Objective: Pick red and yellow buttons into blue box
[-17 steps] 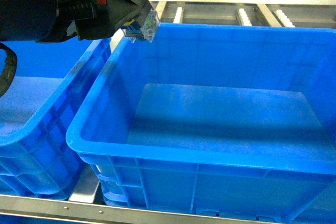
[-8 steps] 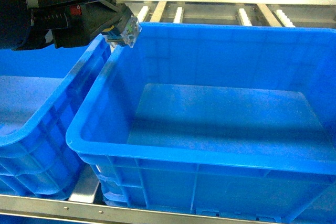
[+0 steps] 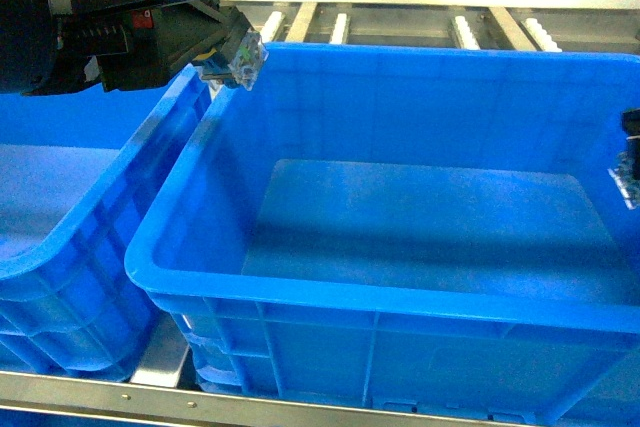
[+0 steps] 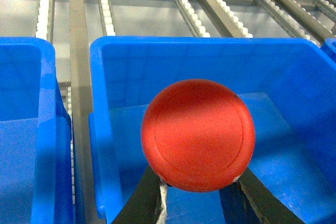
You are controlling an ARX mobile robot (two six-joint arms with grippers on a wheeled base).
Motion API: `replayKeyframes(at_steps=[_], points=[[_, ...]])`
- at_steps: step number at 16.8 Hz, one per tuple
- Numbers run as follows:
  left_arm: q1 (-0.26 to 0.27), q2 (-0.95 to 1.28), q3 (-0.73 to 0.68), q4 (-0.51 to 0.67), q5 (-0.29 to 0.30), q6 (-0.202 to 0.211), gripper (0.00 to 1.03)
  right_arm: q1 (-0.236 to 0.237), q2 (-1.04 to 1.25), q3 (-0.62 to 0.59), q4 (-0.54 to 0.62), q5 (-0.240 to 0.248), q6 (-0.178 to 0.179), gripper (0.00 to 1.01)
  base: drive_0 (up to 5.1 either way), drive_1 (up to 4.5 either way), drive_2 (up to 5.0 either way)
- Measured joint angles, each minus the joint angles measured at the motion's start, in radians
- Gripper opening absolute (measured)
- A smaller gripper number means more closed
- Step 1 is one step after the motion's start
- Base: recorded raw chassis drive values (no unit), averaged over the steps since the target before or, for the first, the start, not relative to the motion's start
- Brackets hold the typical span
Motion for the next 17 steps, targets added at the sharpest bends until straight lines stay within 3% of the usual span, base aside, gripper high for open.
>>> replayKeyframes(at_steps=[5,6,9,11,13,17], points=[[0.000,0.000,0.000,0.000,0.000,0.000,0.18,0.031,0.307,0.242,-0.172,-0.032,-0.004,0.32,0.0,0.00,0.0],[0.000,0.000,0.000,0.000,0.000,0.000,0.18,0.031,0.338,0.265,-0.196,-0.029,-0.003,0.36,0.0,0.00,0.0],[0.000,0.000,0.000,0.001,0.000,0.000,0.18,0.032,0.342,0.264,-0.146,-0.024,-0.006,0.70,0.0,0.00,0.0],[0.000,0.000,0.000,0.000,0.000,0.000,0.18,0.023,0.299,0.216,-0.080,-0.011,0.002,0.99,0.0,0.00,0.0],[0.000,0.000,0.000,0.000,0.000,0.000,0.18,0.000,0.213,0.157,-0.013,-0.003,0.007,0.97,0.0,0.00,0.0],[0.000,0.000,0.000,0.000,0.000,0.000,0.18,-0.103,-0.058,-0.024,0.048,-0.021,0.008,0.98,0.0,0.00,0.0]])
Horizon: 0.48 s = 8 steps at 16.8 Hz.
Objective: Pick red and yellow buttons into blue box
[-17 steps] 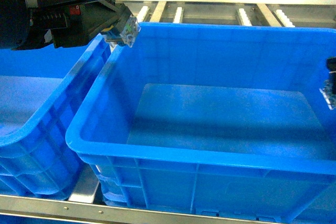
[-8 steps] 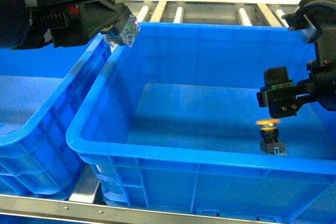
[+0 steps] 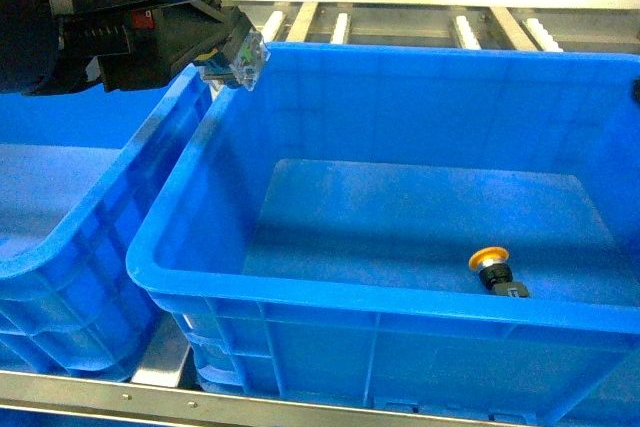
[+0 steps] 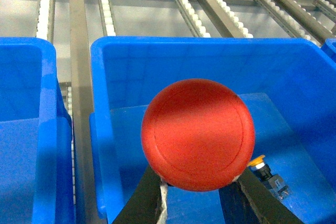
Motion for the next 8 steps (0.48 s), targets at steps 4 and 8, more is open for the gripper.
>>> replayKeyframes(at_steps=[4,8], points=[[0.000,0.000,0.000,0.000,0.000,0.000,0.18,-0.178,-0.290,-0.137,-0.060,-0.056,0.007,0.98,0.0,0.00,0.0],[0.000,0.000,0.000,0.000,0.000,0.000,0.18,-0.320,-0.554,-0.254,-0.208,-0.092,0.034,0.98,0.0,0.00,0.0]])
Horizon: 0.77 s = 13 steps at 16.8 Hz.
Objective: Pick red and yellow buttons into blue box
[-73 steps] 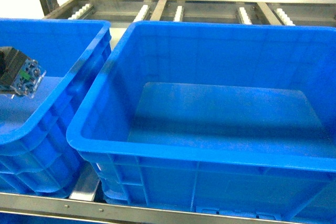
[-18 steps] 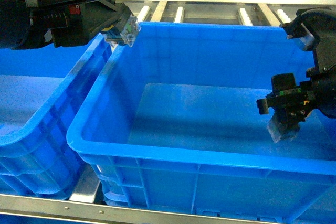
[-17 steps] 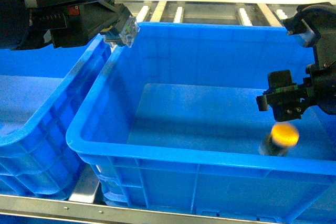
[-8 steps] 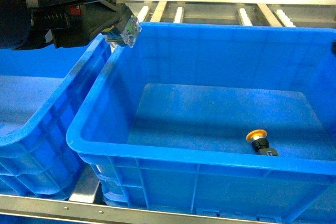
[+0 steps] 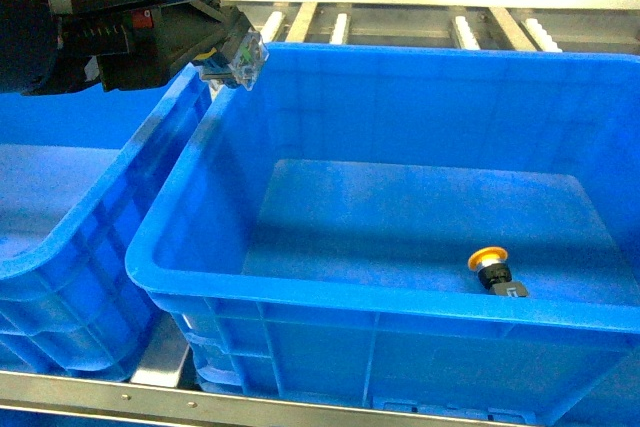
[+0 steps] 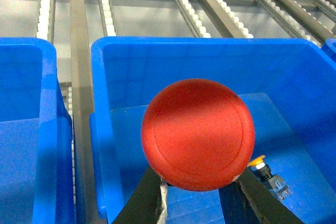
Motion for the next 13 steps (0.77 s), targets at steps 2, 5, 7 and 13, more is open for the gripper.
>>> replayKeyframes(at_steps=[2,5,7,13], points=[[0.000,0.000,0.000,0.000,0.000,0.000,0.18,-0.017,-0.160,-0.048,-0.101,0.013,0.018,0.98,0.0,0.00,0.0],[-0.006,0.002,0.000,0.000,-0.007,0.000,0.18,-0.017,-0.162,-0.041,-0.095,0.013,0.019,0.98,0.0,0.00,0.0],[-0.018,0.031,0.008,-0.011,-0.010,0.000,0.18,-0.017,-0.161,-0.041,-0.094,0.013,0.019,0.98,0.0,0.00,0.0],[-0.058,0.349,0.326,-0.128,0.078,0.132,0.18,-0.017,-0.163,-0.041,-0.094,0.013,0.021,0.98,0.0,0.00,0.0]])
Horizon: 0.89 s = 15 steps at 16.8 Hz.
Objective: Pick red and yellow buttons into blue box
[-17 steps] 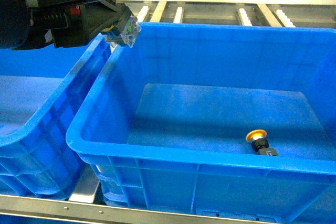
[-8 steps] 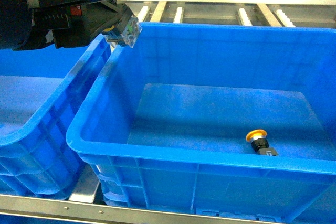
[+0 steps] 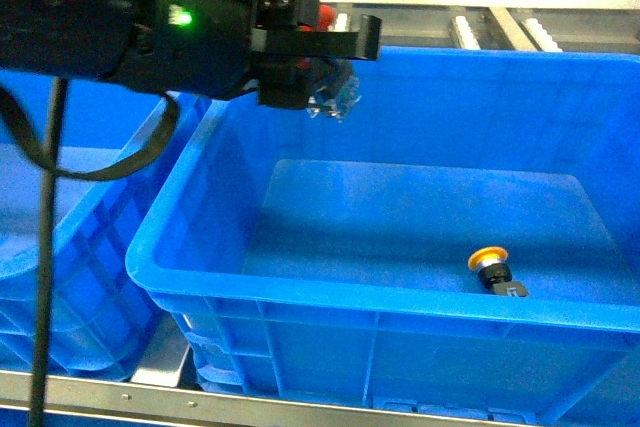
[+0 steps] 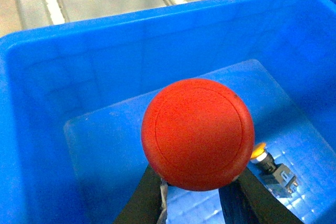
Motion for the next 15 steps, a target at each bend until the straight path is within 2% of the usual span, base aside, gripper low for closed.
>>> replayKeyframes(at_steps=[2,3,5,7,8,9,11,12,13,14,15], points=[[-0.018,0.117,0.146,-0.101,0.020,0.094,0.18,0.000,0.000,0.000,0.000,0.000,0.000,0.98,0.0,0.00,0.0],[-0.032,0.193,0.230,-0.161,0.020,0.157,0.18,0.000,0.000,0.000,0.000,0.000,0.000,0.98,0.0,0.00,0.0],[-0.054,0.258,0.293,-0.206,0.017,0.211,0.18,0.000,0.000,0.000,0.000,0.000,0.000,0.98,0.0,0.00,0.0],[-0.077,0.281,0.310,-0.208,0.007,0.233,0.18,0.000,0.000,0.000,0.000,0.000,0.001,0.98,0.0,0.00,0.0],[-0.085,0.283,0.310,-0.209,0.008,0.236,0.29,0.000,0.000,0.000,0.000,0.000,0.001,0.98,0.0,0.00,0.0],[-0.089,0.284,0.305,-0.191,-0.006,0.237,0.46,0.000,0.000,0.000,0.000,0.000,0.001,0.98,0.0,0.00,0.0],[-0.086,0.284,0.283,-0.173,-0.007,0.229,0.68,0.000,0.000,0.000,0.000,0.000,0.001,0.98,0.0,0.00,0.0],[-0.084,0.284,0.258,-0.135,-0.007,0.216,0.80,0.000,0.000,0.000,0.000,0.000,0.001,0.98,0.0,0.00,0.0],[-0.077,0.277,0.234,-0.088,-0.011,0.177,0.95,0.000,0.000,0.000,0.000,0.000,0.001,0.98,0.0,0.00,0.0],[-0.072,0.258,0.205,-0.036,-0.037,0.147,1.00,0.000,0.000,0.000,0.000,0.000,0.001,0.98,0.0,0.00,0.0],[-0.062,0.223,0.172,-0.009,-0.050,0.113,0.97,0.000,0.000,0.000,0.000,0.000,0.001,0.98,0.0,0.00,0.0]])
